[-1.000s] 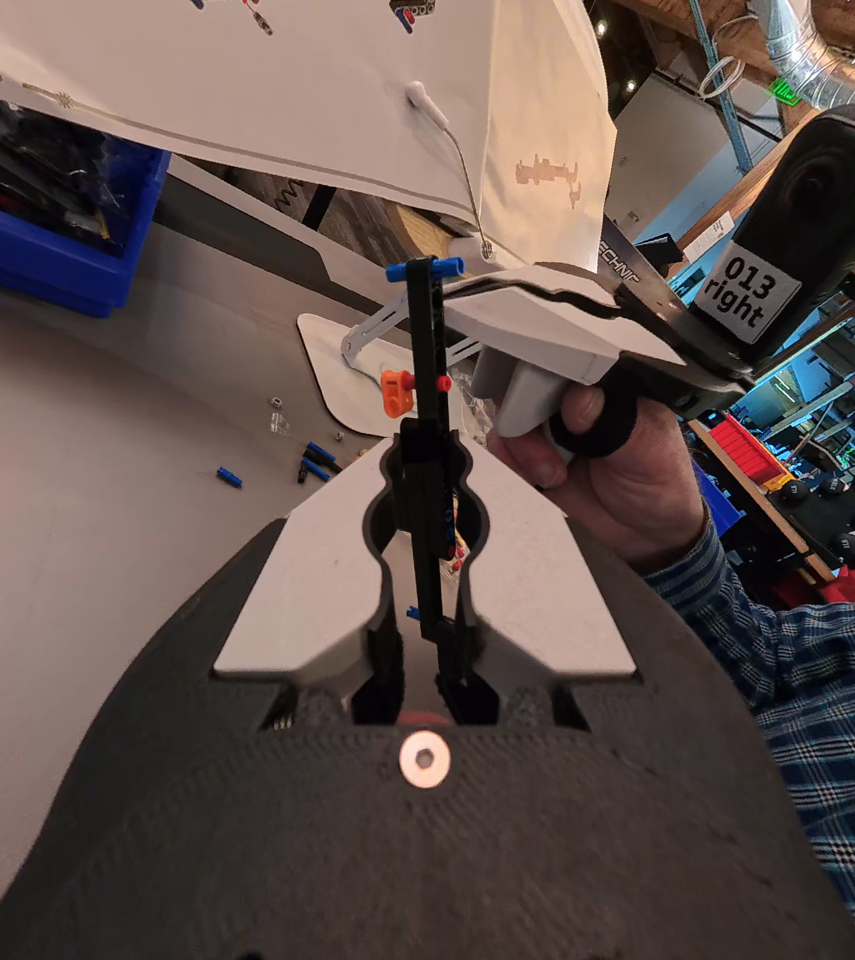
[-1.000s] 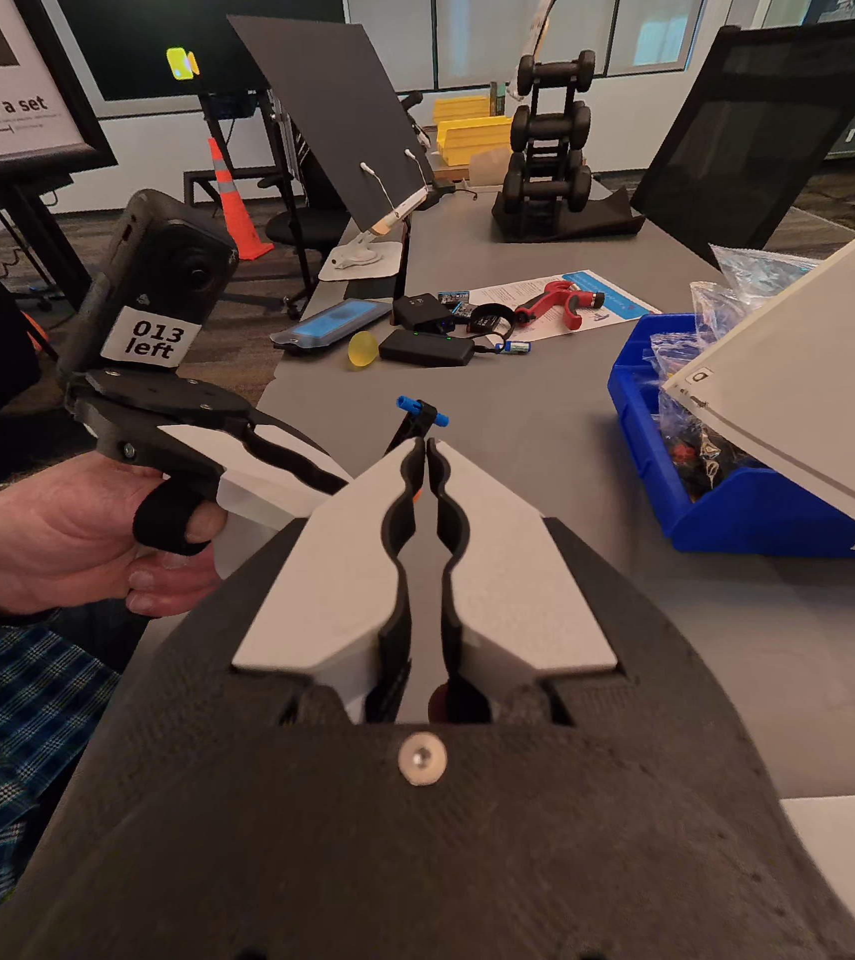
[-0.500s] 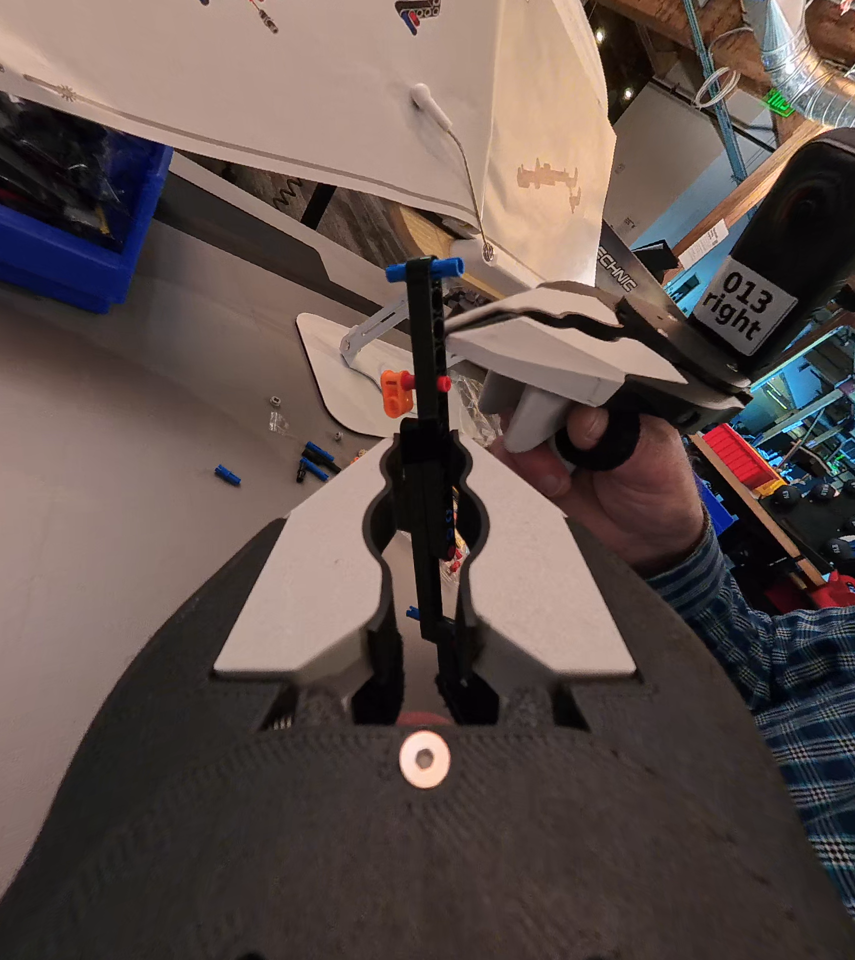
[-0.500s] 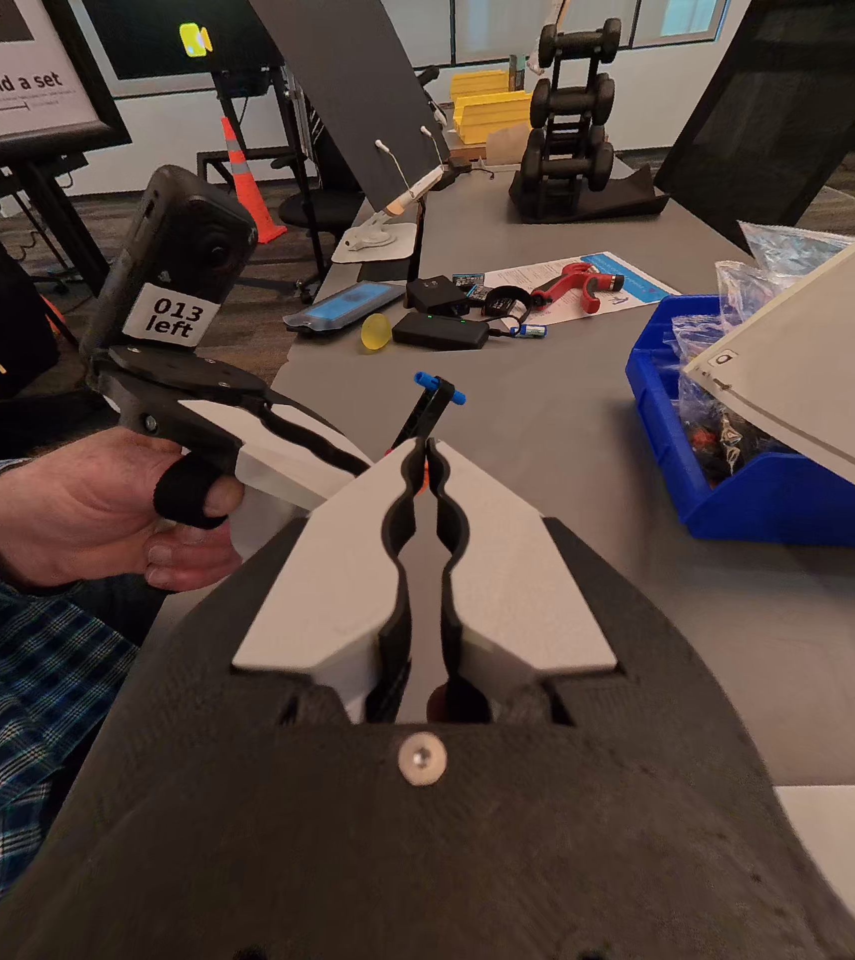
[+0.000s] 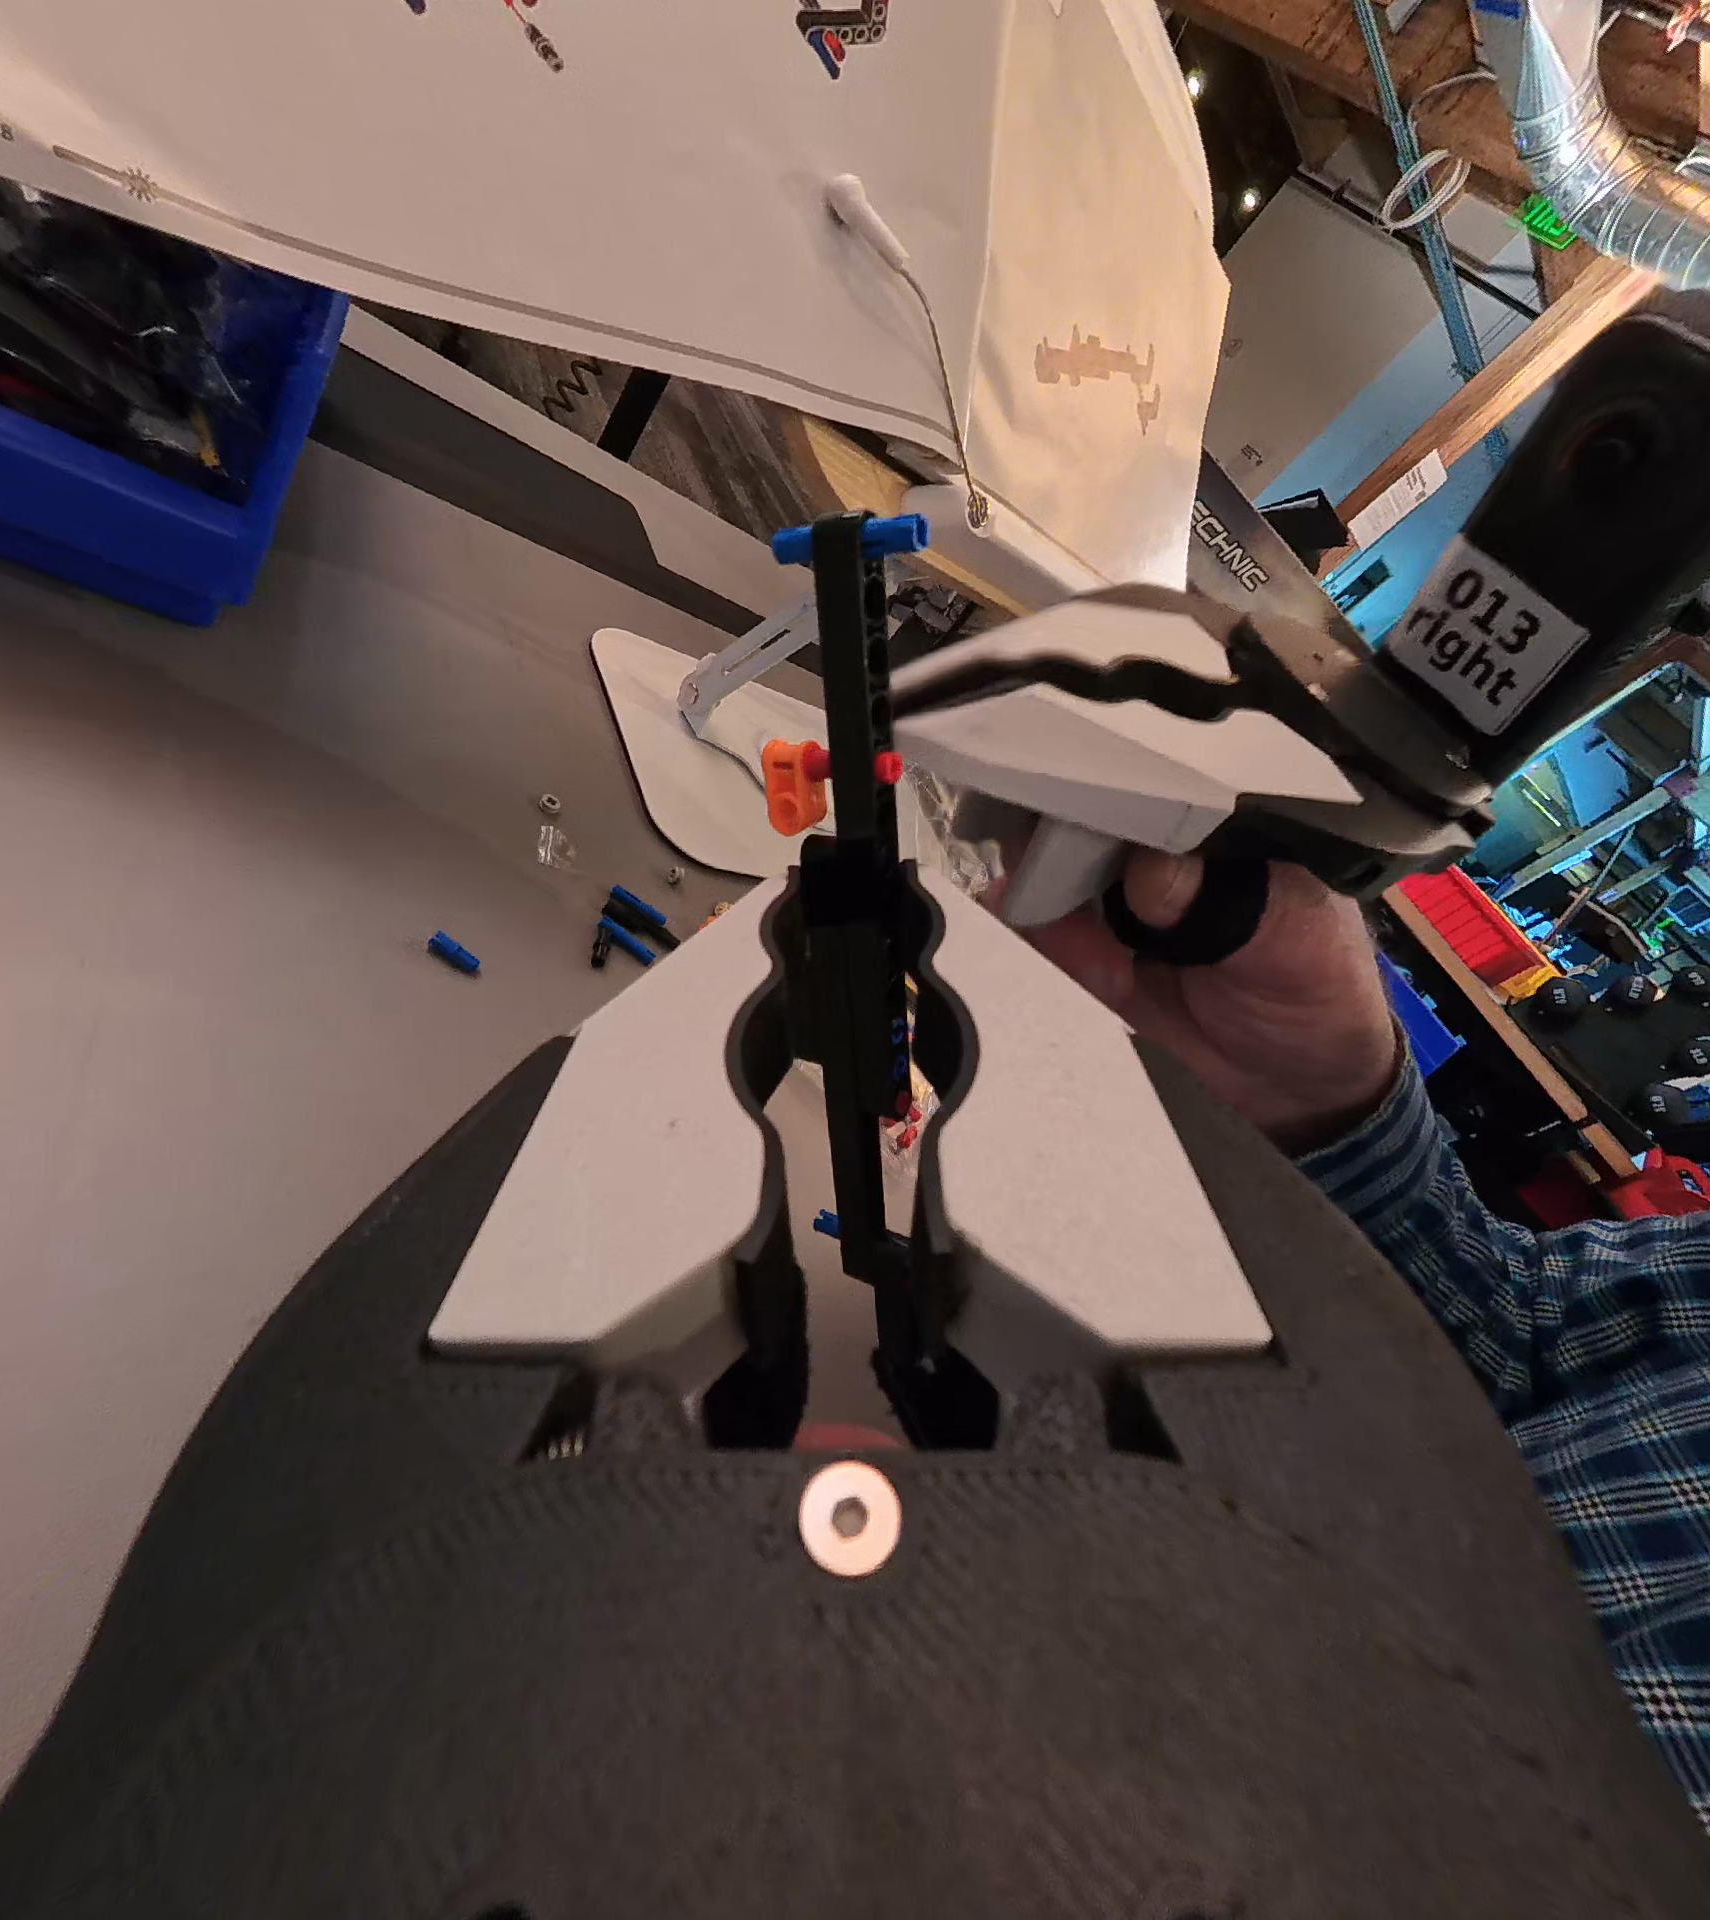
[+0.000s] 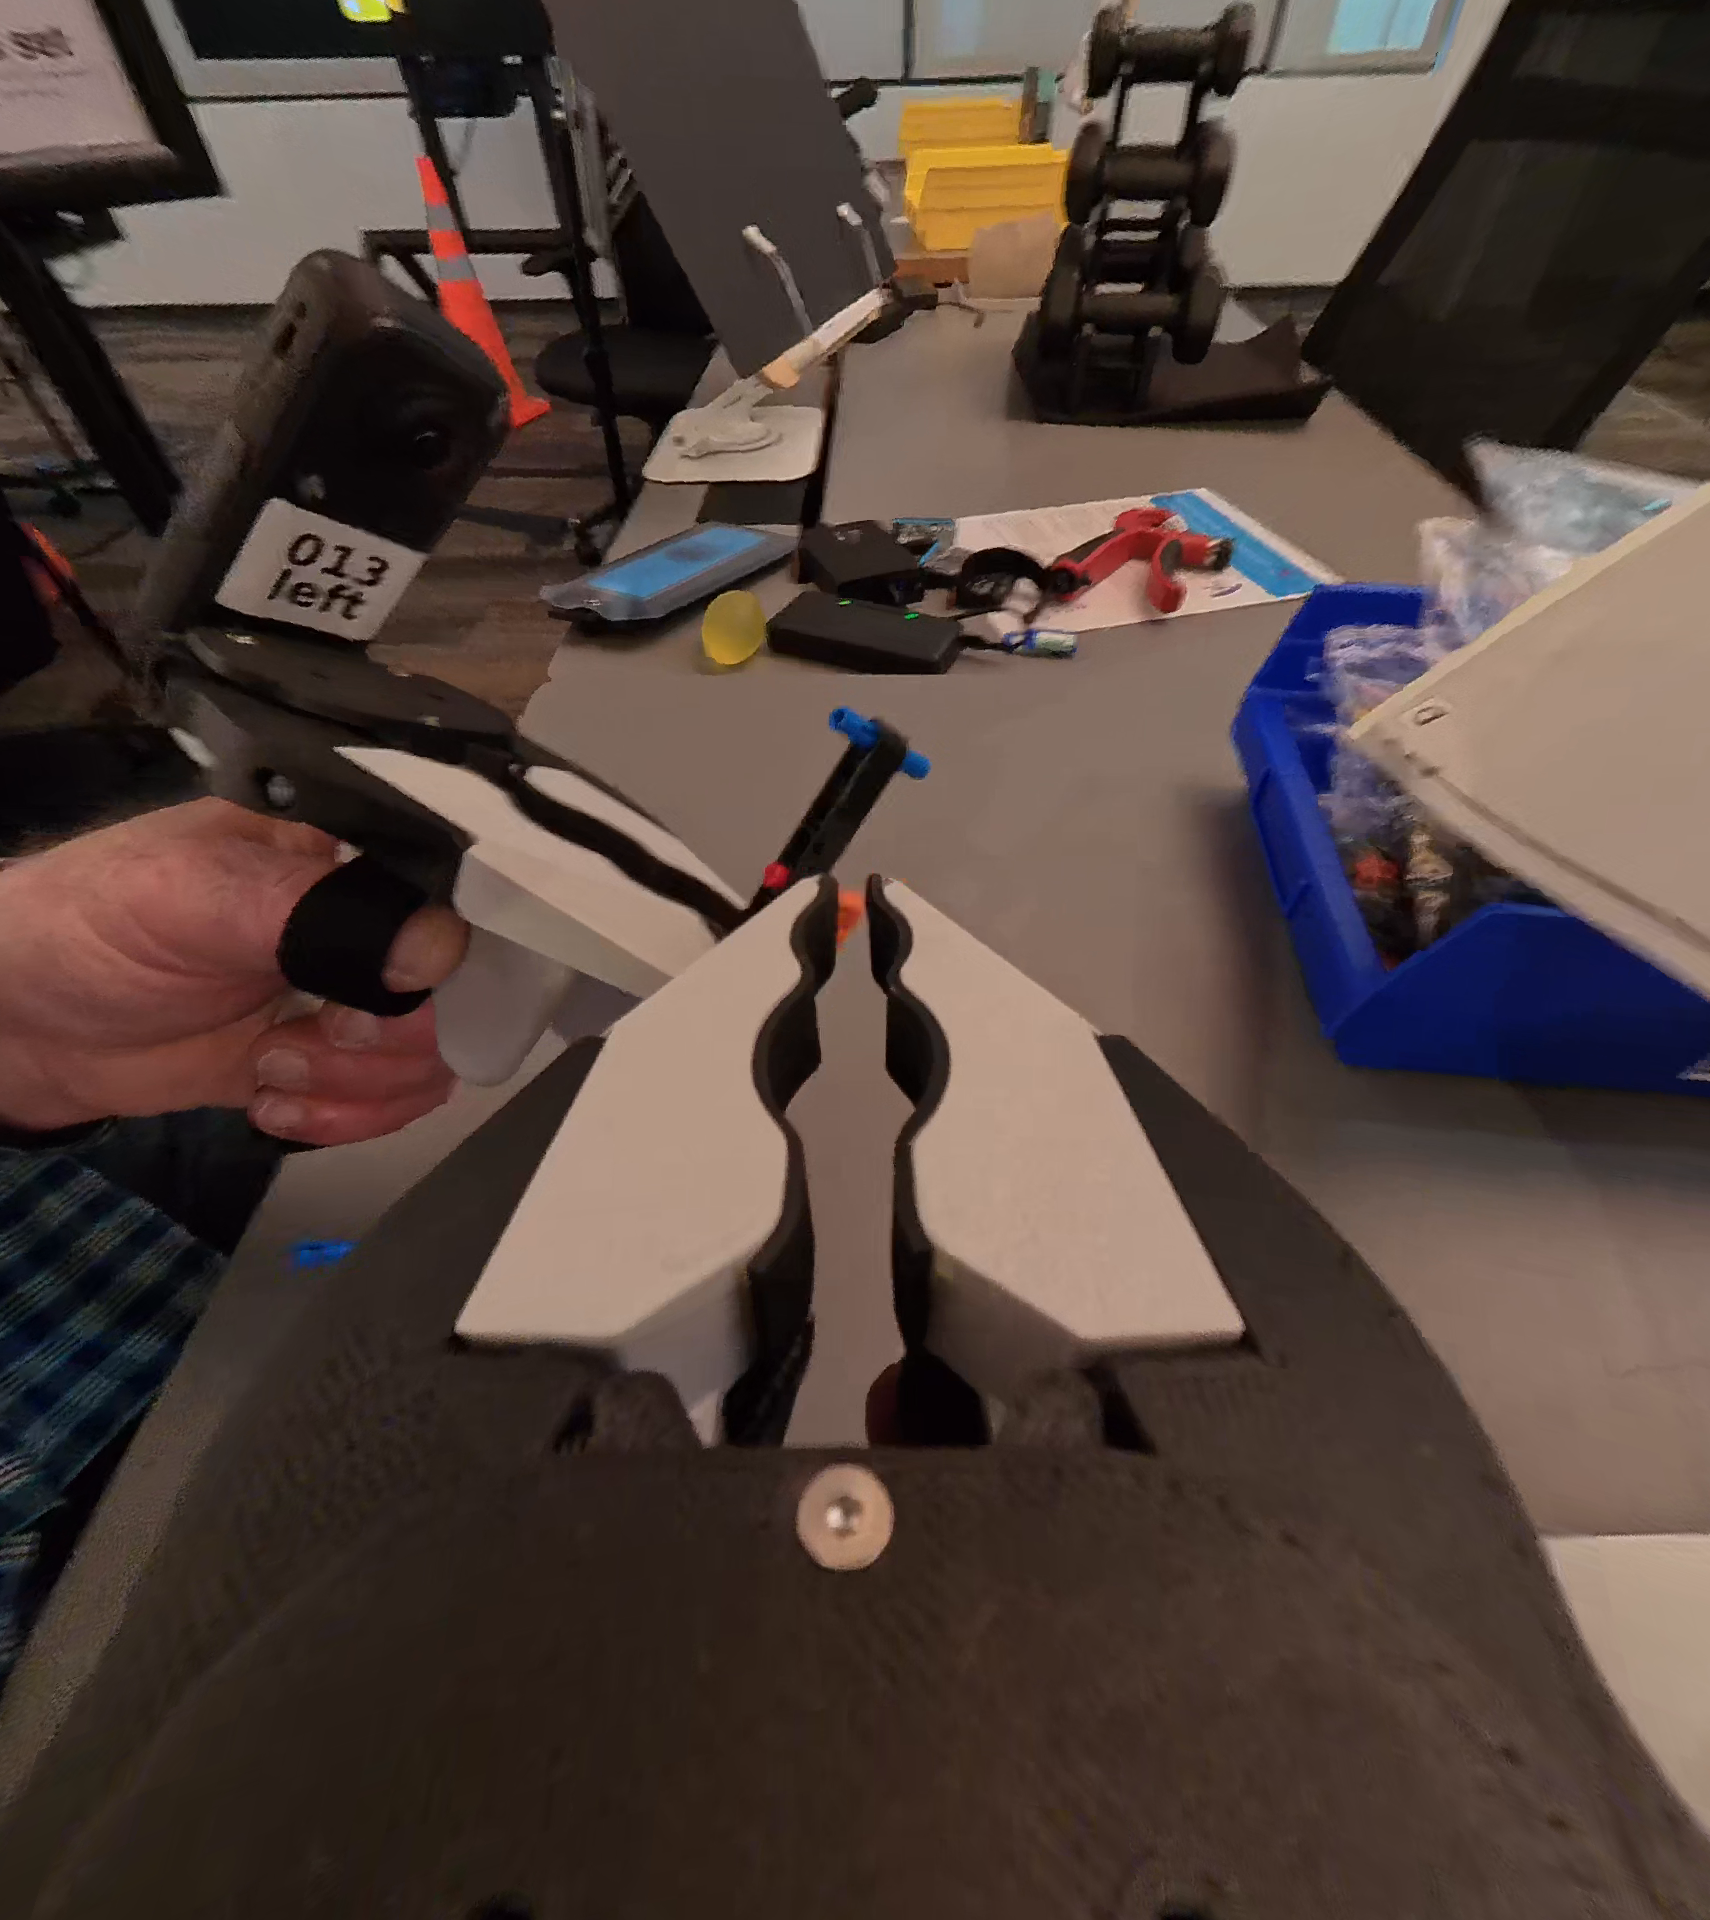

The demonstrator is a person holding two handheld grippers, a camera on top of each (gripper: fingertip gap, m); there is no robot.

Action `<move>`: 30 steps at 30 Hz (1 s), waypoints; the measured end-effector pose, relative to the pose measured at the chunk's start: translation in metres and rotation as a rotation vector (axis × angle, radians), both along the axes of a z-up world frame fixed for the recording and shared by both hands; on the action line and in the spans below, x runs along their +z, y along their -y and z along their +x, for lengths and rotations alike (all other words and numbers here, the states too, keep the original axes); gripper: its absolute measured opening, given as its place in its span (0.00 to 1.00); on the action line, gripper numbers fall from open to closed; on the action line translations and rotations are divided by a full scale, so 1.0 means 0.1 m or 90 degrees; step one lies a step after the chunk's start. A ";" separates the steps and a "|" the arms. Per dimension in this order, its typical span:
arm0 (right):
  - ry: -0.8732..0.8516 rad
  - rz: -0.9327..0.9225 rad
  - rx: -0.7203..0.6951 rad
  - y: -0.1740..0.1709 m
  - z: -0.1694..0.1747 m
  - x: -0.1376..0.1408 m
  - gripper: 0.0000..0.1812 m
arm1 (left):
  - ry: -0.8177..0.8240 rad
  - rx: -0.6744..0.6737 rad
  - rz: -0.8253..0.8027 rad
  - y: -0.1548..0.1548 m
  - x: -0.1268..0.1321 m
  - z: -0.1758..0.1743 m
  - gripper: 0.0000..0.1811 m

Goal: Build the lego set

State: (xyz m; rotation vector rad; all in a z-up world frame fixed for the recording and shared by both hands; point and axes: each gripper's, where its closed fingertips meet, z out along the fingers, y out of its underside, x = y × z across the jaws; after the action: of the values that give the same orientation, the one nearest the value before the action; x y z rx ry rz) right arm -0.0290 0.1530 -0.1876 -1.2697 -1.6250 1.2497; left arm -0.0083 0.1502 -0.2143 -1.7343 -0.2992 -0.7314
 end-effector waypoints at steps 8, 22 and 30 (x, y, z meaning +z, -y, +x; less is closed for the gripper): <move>-0.017 0.261 -0.177 -0.67 -0.28 0.17 0.30 | 0.014 0.010 0.003 0.06 -0.04 -0.10 0.08; 0.129 0.419 -0.271 -1.16 -0.88 -0.13 0.59 | 0.029 0.021 0.006 0.11 -0.09 -0.23 0.08; 0.144 0.422 -0.294 -1.25 -0.86 -0.12 0.60 | 0.027 0.021 0.008 0.12 -0.08 -0.23 0.08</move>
State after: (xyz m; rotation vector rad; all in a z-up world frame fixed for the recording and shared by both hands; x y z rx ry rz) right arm -0.1151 0.2784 -0.1998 -1.2648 -1.5786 0.2527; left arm -0.0308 0.1387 -0.2225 -1.7001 -0.3514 -0.7460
